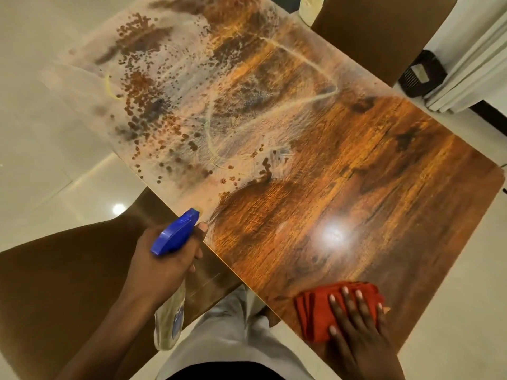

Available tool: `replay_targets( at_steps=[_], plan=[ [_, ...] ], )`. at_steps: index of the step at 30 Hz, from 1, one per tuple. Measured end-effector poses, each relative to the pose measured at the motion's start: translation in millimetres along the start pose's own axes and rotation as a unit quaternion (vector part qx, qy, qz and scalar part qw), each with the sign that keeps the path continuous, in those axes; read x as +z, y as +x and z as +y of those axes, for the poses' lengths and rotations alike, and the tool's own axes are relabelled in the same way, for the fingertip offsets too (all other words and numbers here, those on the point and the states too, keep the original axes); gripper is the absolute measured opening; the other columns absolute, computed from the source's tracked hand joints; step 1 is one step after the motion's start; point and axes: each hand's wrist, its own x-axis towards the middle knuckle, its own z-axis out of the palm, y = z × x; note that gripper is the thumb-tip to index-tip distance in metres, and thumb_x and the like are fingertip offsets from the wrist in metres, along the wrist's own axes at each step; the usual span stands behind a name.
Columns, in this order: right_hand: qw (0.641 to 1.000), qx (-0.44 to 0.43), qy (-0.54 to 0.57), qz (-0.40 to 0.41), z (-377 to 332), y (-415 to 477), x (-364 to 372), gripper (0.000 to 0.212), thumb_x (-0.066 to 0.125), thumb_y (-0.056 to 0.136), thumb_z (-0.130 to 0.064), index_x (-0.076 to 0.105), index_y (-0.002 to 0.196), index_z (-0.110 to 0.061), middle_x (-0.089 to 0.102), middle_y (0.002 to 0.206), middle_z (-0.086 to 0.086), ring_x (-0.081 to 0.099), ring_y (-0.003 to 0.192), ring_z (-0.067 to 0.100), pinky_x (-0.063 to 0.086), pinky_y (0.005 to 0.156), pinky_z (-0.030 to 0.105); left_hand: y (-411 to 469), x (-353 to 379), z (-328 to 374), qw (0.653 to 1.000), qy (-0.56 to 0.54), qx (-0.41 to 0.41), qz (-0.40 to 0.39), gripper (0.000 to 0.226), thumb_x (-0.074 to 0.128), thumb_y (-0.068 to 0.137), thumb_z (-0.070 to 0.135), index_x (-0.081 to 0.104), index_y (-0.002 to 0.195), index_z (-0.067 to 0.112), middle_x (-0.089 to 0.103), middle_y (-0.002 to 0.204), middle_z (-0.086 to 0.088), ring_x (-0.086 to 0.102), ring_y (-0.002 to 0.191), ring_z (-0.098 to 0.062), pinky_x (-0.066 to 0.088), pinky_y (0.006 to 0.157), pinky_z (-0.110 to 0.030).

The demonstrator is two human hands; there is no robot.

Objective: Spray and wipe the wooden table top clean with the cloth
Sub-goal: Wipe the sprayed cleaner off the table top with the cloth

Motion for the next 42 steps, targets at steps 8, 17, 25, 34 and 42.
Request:
replay_targets(
  at_steps=[8, 17, 25, 34, 42],
  plan=[
    [0.999, -0.008, 0.041, 0.001, -43.2, 128.6, -46.4, 0.083, 0.020, 0.107, -0.078, 0.001, 0.175, -0.035, -0.010, 0.183, 0.001, -0.009, 0.169, 0.031, -0.007, 0.129, 0.067, 11.5, -2.4, -8.9, 1.000, -0.001, -0.020, 0.007, 0.032, 0.069, 0.092, 0.049, 0.073, 0.072, 0.025, 0.077, 0.065, -0.005, 0.072, 0.053, -0.024, 0.062, 0.063, -0.037],
    [0.983, -0.182, 0.024, 0.002, -225.1, 299.1, -103.1, 0.090, 0.013, 0.101, -0.086, -0.015, 0.172, -0.038, -0.022, 0.180, 0.006, -0.030, 0.163, 0.033, -0.014, 0.123, 0.076, 37.1, -22.7, -16.9, 0.999, -0.015, -0.024, 0.046, 0.029, 0.071, 0.098, 0.042, 0.072, 0.076, 0.024, 0.077, 0.067, -0.006, 0.072, 0.051, -0.024, 0.062, 0.061, -0.041],
    [0.965, -0.263, -0.013, -0.019, -312.1, 353.4, -121.0, 0.081, 0.014, 0.105, -0.074, -0.009, 0.173, -0.037, -0.018, 0.181, 0.004, -0.027, 0.164, 0.031, -0.014, 0.124, 0.073, 58.1, -51.7, -12.7, 0.997, -0.019, -0.034, 0.069, 0.038, 0.065, 0.086, 0.065, 0.074, 0.080, 0.029, 0.078, 0.068, -0.002, 0.073, 0.054, -0.019, 0.061, 0.064, -0.034],
    [0.955, -0.295, 0.013, 0.033, -215.6, 213.3, -45.8, 0.077, 0.035, 0.111, -0.067, 0.008, 0.175, -0.035, 0.000, 0.184, 0.000, -0.003, 0.169, 0.027, 0.001, 0.130, 0.067, 66.9, -54.3, -10.0, 0.998, -0.007, -0.029, 0.063, 0.043, 0.063, 0.083, 0.069, 0.074, 0.076, 0.028, 0.077, 0.065, -0.008, 0.072, 0.051, -0.022, 0.061, 0.066, -0.038],
    [0.999, -0.024, 0.017, -0.017, -49.3, 141.6, -57.4, 0.080, 0.019, 0.107, -0.076, 0.006, 0.175, -0.036, -0.005, 0.184, -0.003, -0.003, 0.169, 0.028, -0.001, 0.132, 0.062, 69.0, -26.1, -6.1, 0.999, 0.009, -0.043, 0.017, 0.045, 0.071, 0.089, 0.056, 0.072, 0.080, 0.011, 0.075, 0.065, -0.011, 0.073, 0.053, -0.022, 0.057, 0.062, -0.025]
  ],
)
